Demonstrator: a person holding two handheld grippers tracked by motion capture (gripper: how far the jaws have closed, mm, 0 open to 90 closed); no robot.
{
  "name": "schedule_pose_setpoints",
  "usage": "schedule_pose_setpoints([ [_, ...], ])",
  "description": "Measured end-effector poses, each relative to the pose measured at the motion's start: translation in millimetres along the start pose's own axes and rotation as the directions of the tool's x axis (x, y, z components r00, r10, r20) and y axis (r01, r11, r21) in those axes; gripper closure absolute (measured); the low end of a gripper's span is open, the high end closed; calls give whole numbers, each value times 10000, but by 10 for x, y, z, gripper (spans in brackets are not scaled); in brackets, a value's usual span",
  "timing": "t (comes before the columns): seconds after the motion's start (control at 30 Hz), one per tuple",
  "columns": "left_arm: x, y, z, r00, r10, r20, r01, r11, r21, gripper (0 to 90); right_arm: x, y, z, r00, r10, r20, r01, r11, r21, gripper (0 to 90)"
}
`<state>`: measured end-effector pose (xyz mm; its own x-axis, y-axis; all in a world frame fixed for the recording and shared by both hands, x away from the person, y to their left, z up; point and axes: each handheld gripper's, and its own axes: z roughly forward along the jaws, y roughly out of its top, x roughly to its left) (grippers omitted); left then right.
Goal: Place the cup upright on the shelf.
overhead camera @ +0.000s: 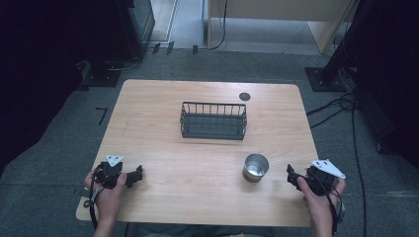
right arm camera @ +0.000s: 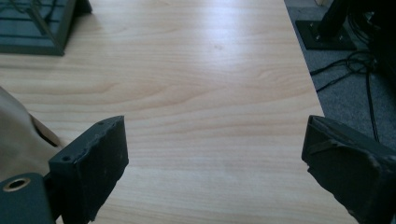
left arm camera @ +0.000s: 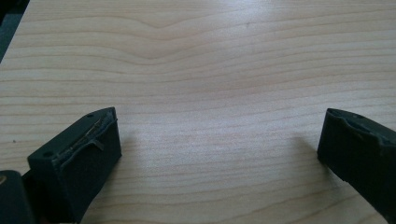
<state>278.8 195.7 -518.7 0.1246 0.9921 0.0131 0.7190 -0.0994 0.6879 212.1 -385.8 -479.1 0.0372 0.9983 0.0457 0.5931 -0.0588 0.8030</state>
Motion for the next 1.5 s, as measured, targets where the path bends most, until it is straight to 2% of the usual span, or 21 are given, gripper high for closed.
schedule_pose_setpoints([
  [0.23, 0, 0, 0, 10000, -1, -1, 1, 10000, 3, 0, 112, 121, -50, 9995, -196, -259, 186, 9991, -386, 67],
  [0.43, 0, 0, 0, 10000, 6, -1, -6, 10000, -1, 0, 233, 240, -76, 9969, -395, -676, 352, 9973, -644, 66],
  [0.73, 1, 0, 0, 10000, 15, -2, -15, 10000, 0, 0, 447, 395, -115, 9891, -563, -1359, 426, 9939, -1020, 64],
  [1.17, 0, 0, 0, 10000, 1, 3, -1, 10000, -2, 0, 680, 467, -135, 9776, -918, -1891, 713, 9911, -1124, 35],
  [1.33, 0, 0, 0, 10000, 1, 3, -1, 10000, -2, 0, 754, 480, -136, 9755, -1091, -1912, 877, 9893, -1170, 32],
  [1.5, 0, 0, 0, 10000, -1, 2, 1, 10000, -1, 0, 864, 478, -120, 9685, -1222, -2172, 994, 9886, -1127, 5],
])
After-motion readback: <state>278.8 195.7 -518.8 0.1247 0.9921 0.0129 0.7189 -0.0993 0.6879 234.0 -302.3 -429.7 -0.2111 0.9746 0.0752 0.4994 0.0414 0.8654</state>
